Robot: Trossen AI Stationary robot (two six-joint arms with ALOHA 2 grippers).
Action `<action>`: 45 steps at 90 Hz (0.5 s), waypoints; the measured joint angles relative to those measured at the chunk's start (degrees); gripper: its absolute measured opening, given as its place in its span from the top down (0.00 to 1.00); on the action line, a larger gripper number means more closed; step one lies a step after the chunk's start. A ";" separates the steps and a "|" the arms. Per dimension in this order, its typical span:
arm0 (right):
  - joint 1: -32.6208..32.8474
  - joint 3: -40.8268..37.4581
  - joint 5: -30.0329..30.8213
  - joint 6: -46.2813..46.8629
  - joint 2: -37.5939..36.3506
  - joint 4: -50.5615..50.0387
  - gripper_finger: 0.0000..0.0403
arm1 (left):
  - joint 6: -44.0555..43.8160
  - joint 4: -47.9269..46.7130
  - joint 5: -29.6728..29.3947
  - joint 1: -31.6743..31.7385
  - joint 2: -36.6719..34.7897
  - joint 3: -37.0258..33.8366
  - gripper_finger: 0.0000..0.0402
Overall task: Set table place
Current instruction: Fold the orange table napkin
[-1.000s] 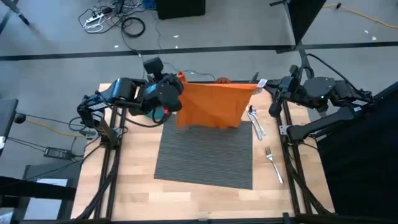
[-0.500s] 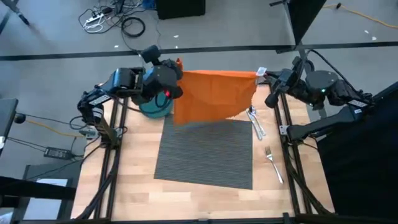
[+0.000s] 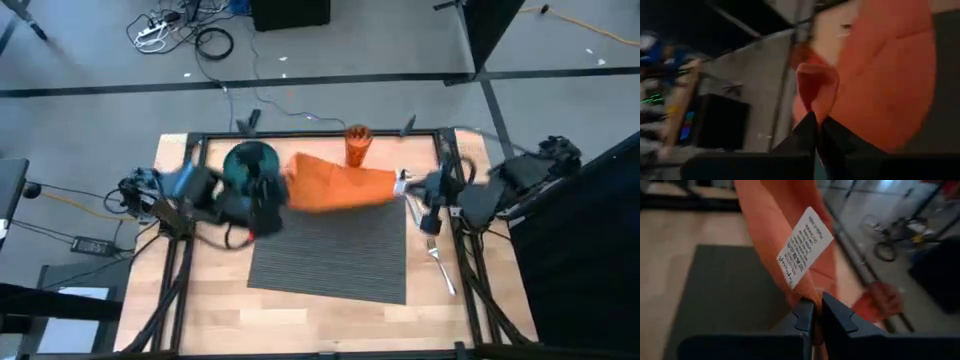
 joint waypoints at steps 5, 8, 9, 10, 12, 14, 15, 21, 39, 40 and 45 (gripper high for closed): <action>2.48 -0.26 -0.34 3.24 2.36 -0.65 1.00 | -3.86 -0.05 1.81 -1.92 -0.12 -2.53 1.00; 3.94 -0.26 -0.59 5.03 3.92 -1.05 1.00 | -6.23 -0.04 2.71 -2.92 -0.12 -4.16 1.00; 4.38 -0.26 -0.65 5.65 4.42 -1.16 1.00 | -6.99 -0.03 2.99 -3.27 -0.12 -4.74 1.00; 4.82 -0.26 -0.73 6.25 4.91 -1.27 1.00 | -7.74 -0.03 3.26 -3.61 -0.12 -5.28 1.00; 5.73 -0.26 -0.92 7.48 5.87 -1.50 1.00 | -9.21 0.11 3.75 -4.33 -0.12 -6.46 1.00; 6.66 -0.26 -1.00 8.70 6.80 -1.69 1.00 | -10.66 0.46 4.40 -5.05 -0.12 -7.63 1.00; 7.16 -0.26 -1.01 9.30 7.31 -1.79 1.00 | -11.34 0.67 4.80 -5.41 -0.10 -8.21 1.00; 9.79 -0.26 -1.02 12.67 10.56 -2.02 1.00 | -15.48 1.94 6.91 -7.58 -0.10 -12.19 1.00; 16.41 -0.26 -1.48 21.81 23.08 -2.50 1.00 | -29.02 10.23 10.81 -13.06 -0.10 -25.18 1.00; 16.66 -0.26 -1.49 22.21 23.78 -2.48 1.00 | -29.51 11.02 10.96 -13.33 -0.10 -25.87 1.00; 17.93 -0.26 -1.72 24.48 27.97 -2.46 1.00 | -31.78 14.87 12.56 -14.50 -0.04 -29.34 1.00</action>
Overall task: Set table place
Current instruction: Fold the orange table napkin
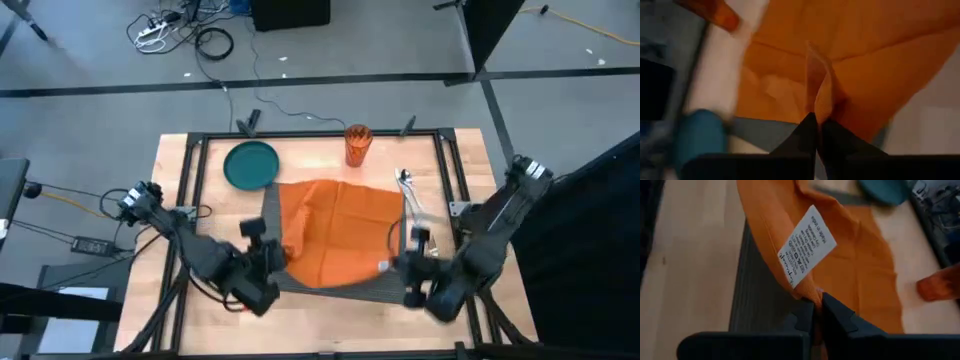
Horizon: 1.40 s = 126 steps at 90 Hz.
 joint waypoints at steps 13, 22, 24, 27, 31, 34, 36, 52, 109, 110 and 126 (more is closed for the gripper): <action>3.47 0.00 -0.81 5.85 11.44 0.92 1.00 | -3.47 13.06 4.41 -2.49 0.03 -8.94 1.00; 5.80 -0.01 -0.99 9.93 18.55 3.14 1.00 | -5.44 20.09 7.18 -3.97 0.05 -14.13 1.00; 6.23 0.00 -1.19 10.82 19.97 3.66 1.00 | -5.87 21.70 7.92 -4.27 0.04 -15.22 1.00; 6.72 -0.02 -1.87 11.83 21.85 4.37 1.00 | -6.76 23.79 9.46 -4.62 0.03 -16.70 1.00; 7.31 -0.01 -3.10 12.69 24.09 5.34 1.00 | -8.13 25.68 11.54 -4.87 0.03 -18.31 1.00; 7.68 0.00 -4.79 13.10 25.49 5.89 1.00 | -9.79 26.80 12.91 -4.90 0.05 -19.35 1.00; 7.77 0.00 -6.05 13.38 26.28 6.24 1.00 | -10.96 27.65 13.76 -4.89 0.05 -20.01 1.00; 8.09 0.02 -14.19 16.48 29.19 8.03 0.93 | -19.88 29.24 21.63 -4.76 0.01 -23.40 0.91; 7.40 0.02 -25.46 17.72 9.11 12.32 0.55 | -19.83 29.26 10.65 -4.87 -0.28 -19.49 0.62; 7.30 0.02 -25.04 17.64 8.82 12.29 0.55 | -19.25 29.17 10.00 -4.61 -0.22 -19.54 0.62; 2.69 0.02 -17.03 9.87 7.91 9.99 0.53 | -9.33 28.69 6.37 2.41 1.21 -23.94 0.62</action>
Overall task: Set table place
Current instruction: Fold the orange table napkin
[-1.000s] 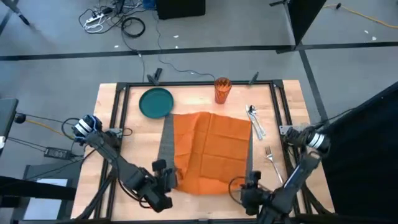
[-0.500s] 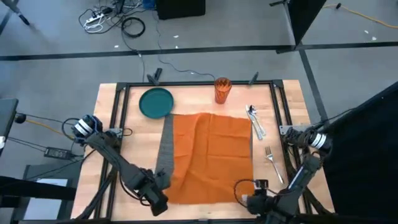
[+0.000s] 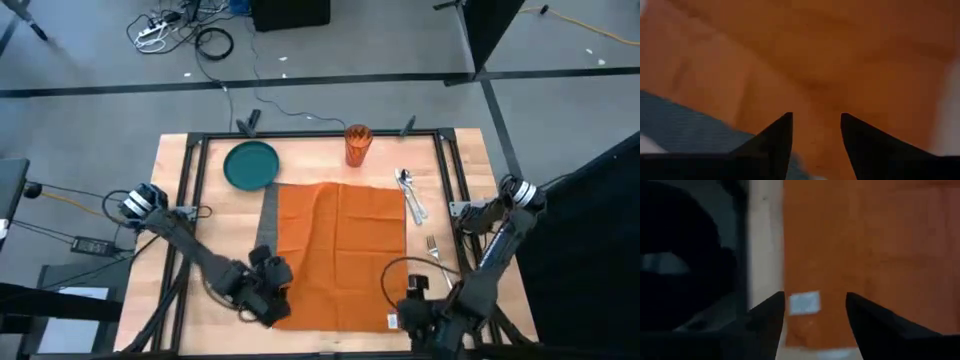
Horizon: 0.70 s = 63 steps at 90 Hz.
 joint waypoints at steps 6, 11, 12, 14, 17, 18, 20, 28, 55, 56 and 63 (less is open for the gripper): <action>-3.65 -0.42 1.70 -3.19 0.85 -1.50 0.52 | 2.83 0.43 -0.77 3.44 -0.03 -2.42 0.62; -6.84 -1.87 1.40 -6.05 1.39 -2.27 0.52 | 4.51 0.96 -0.98 6.43 -0.09 -4.44 0.62; -7.55 -2.25 1.09 -6.56 1.45 -2.44 0.52 | 4.85 0.98 -0.98 6.92 -0.09 -4.87 0.62; -8.77 -3.21 0.35 -7.59 1.52 -2.36 0.52 | 5.76 1.03 -1.02 7.90 -0.09 -5.78 0.62; -10.62 -4.65 -0.84 -8.76 1.58 -2.02 0.53 | 6.94 1.38 -1.02 9.14 -0.09 -7.18 0.62; -11.25 -5.15 -1.24 -9.07 1.58 -1.91 0.53 | 7.41 1.68 -1.00 9.53 -0.09 -7.72 0.62; -12.40 -6.30 -2.21 -9.67 1.58 -1.47 0.53 | 7.96 2.77 -0.89 10.17 -0.09 -8.82 0.62; -16.14 -12.02 -5.85 -10.78 1.63 0.15 0.53 | 11.17 9.09 1.33 12.45 -0.09 -13.34 0.62; -19.20 -22.81 -15.02 -13.16 1.30 8.24 0.54 | 11.65 12.50 6.00 13.55 -0.23 -19.23 0.62; -19.01 -22.97 -15.09 -13.12 1.25 8.18 0.54 | 11.47 11.86 6.04 13.46 -0.24 -19.20 0.62; -17.84 -23.25 -15.64 -12.87 0.98 6.73 0.54 | 9.58 6.72 6.35 12.63 -0.31 -18.82 0.62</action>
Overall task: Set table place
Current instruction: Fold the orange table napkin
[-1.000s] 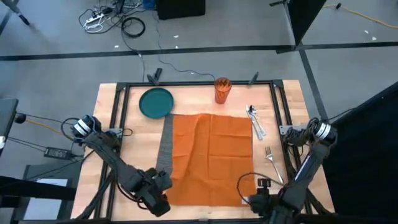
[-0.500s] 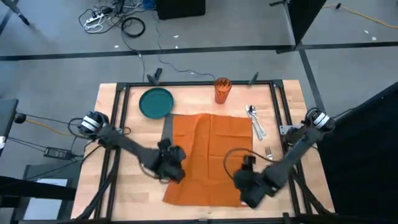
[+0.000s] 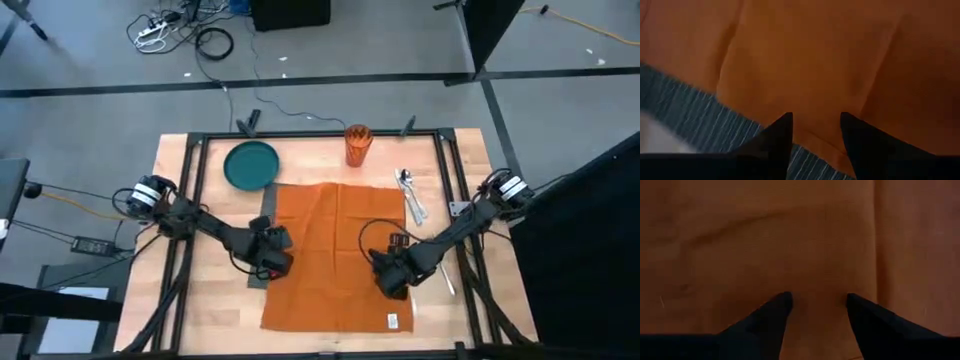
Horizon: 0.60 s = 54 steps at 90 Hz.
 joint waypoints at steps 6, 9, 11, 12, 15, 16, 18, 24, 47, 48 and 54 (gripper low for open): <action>0.90 -0.07 -0.22 0.19 -0.30 -0.46 0.54 | -2.25 -4.26 0.50 -0.70 0.00 0.27 0.62; 1.17 -0.09 -0.31 0.21 -0.34 -0.44 0.54 | -3.14 -5.84 0.88 -0.98 0.00 0.30 0.62; 1.37 -0.07 -0.27 0.18 -0.35 -0.44 0.54 | -3.77 -6.77 1.15 -1.12 0.00 0.43 0.62; 1.42 -0.05 -0.15 0.14 -0.37 -0.45 0.54 | -3.94 -7.23 1.32 -1.22 0.01 0.54 0.62; 1.57 0.04 0.11 -0.01 -0.53 -0.68 0.54 | -4.36 -8.30 1.73 -1.45 0.04 0.94 0.62; 1.59 0.09 0.15 -0.07 -0.59 -0.80 0.54 | -4.46 -8.63 1.83 -1.52 0.04 1.11 0.62; 1.62 0.23 0.15 -0.27 -0.70 -1.04 0.54 | -4.47 -9.20 2.13 -1.64 0.02 1.57 0.62; 1.36 0.73 -0.30 -1.04 -1.59 -1.23 0.55 | -3.56 -9.96 2.97 -1.79 -0.06 3.53 0.62; -0.62 2.16 2.53 -4.74 -9.40 -1.56 0.50 | 5.21 -10.07 2.79 -1.82 -0.59 13.01 0.62; -0.67 2.16 2.79 -4.94 -9.76 -1.51 0.50 | 5.46 -10.01 2.79 -1.84 -0.59 13.32 0.62; -1.31 2.16 3.91 -6.22 -11.88 -1.68 0.47 | 7.55 -8.83 3.67 -1.74 -0.60 14.27 0.62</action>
